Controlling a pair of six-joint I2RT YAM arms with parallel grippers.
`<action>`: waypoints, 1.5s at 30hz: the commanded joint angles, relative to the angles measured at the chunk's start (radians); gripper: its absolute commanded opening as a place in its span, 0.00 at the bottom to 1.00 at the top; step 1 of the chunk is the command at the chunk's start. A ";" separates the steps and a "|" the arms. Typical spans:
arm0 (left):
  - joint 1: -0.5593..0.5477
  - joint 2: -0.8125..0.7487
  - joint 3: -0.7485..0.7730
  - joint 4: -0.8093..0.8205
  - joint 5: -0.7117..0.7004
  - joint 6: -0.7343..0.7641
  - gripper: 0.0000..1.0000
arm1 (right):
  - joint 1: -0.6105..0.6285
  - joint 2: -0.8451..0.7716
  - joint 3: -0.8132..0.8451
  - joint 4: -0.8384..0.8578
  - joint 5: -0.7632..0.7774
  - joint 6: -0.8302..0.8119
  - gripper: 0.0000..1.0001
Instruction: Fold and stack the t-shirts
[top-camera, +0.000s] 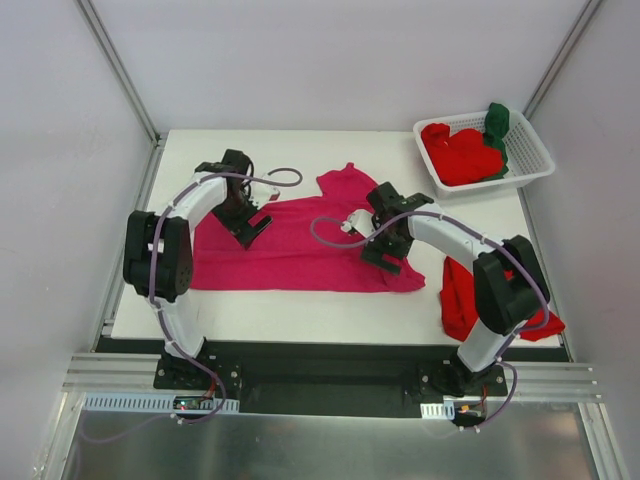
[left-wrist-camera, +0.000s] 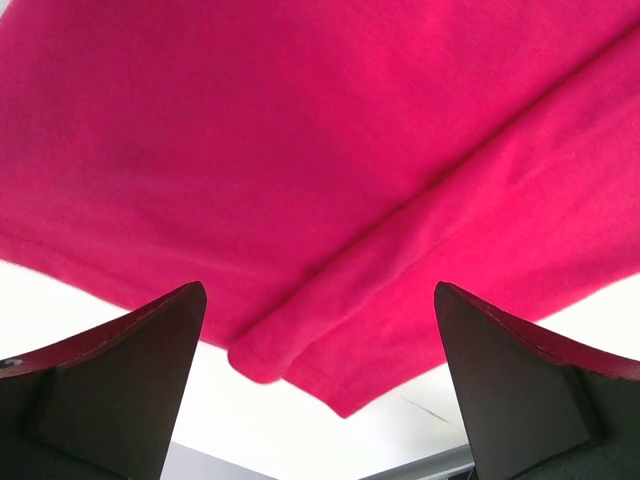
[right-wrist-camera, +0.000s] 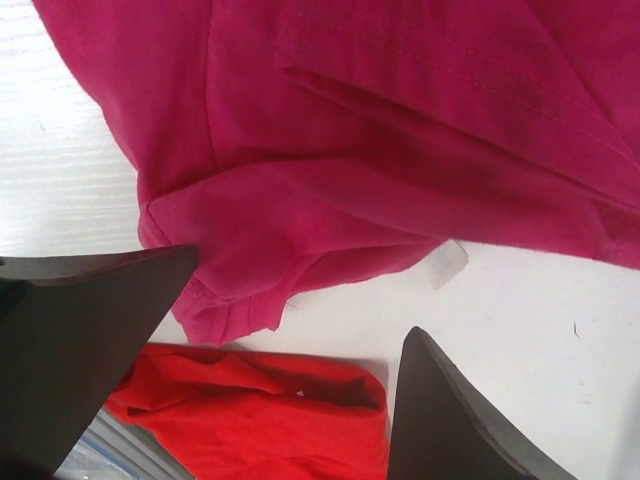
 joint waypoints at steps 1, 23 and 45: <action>-0.002 0.060 0.041 -0.014 0.002 -0.001 0.99 | 0.016 0.031 -0.021 0.051 0.026 0.045 0.96; -0.014 0.183 0.059 0.024 -0.004 -0.027 0.99 | 0.116 0.056 -0.033 0.039 0.033 0.144 0.96; -0.024 0.103 -0.110 0.076 -0.020 -0.023 0.99 | 0.067 0.017 -0.037 0.019 0.171 0.067 0.96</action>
